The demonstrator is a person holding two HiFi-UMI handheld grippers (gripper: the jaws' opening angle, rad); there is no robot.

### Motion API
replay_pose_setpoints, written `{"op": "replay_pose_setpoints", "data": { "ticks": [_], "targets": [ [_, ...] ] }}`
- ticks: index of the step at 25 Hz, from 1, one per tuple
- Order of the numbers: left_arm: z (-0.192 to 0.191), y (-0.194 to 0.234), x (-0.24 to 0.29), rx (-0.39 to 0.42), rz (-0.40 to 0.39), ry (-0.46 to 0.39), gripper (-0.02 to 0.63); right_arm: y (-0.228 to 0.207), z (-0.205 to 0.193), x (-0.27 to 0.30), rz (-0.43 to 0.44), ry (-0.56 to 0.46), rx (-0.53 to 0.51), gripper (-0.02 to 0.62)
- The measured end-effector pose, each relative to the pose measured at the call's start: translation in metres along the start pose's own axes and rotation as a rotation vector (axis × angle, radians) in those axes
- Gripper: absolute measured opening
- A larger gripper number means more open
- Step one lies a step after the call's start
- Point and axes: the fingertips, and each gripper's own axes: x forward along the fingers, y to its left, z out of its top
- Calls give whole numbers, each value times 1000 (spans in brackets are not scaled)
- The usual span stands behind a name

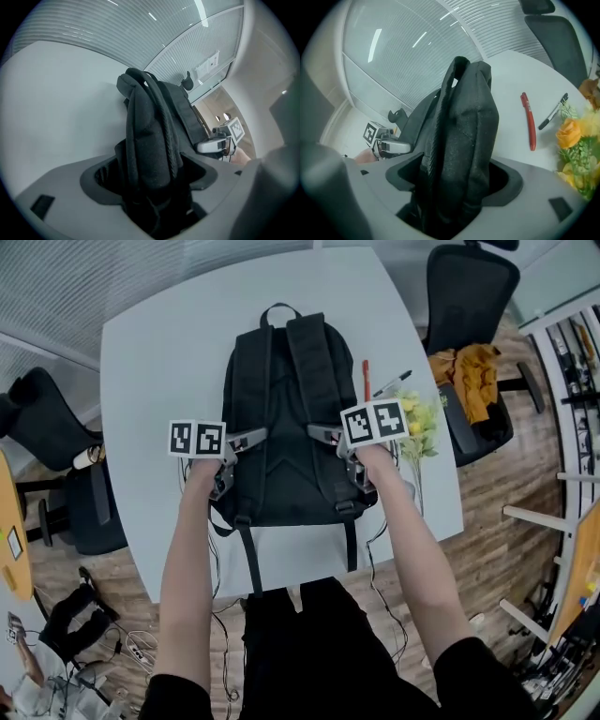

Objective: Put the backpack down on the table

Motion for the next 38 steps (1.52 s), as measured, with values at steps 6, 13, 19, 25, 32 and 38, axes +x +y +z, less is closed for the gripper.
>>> {"op": "replay_pose_setpoints", "data": {
  "ticks": [6, 13, 19, 25, 32, 38],
  "targets": [
    [-2, 5, 1, -14, 35, 19, 393, -3, -1, 1, -29, 22, 1, 387],
    [3, 9, 5, -13, 52, 27, 397, -9, 4, 3, -62, 37, -10, 399],
    [-6, 4, -4, -51, 51, -3, 416, -3, 1, -2, -57, 24, -22, 433],
    [-6, 4, -24, -43, 132, -24, 457, 3, 1, -14, -132, 11, -86, 490],
    [-13, -3, -58, -62, 114, -51, 457, 2, 0, -35, -134, -66, -49, 482],
    [-18, -24, -91, -131, 40, -172, 457, 17, 1, -62, -150, -149, -48, 479]
  ]
}}
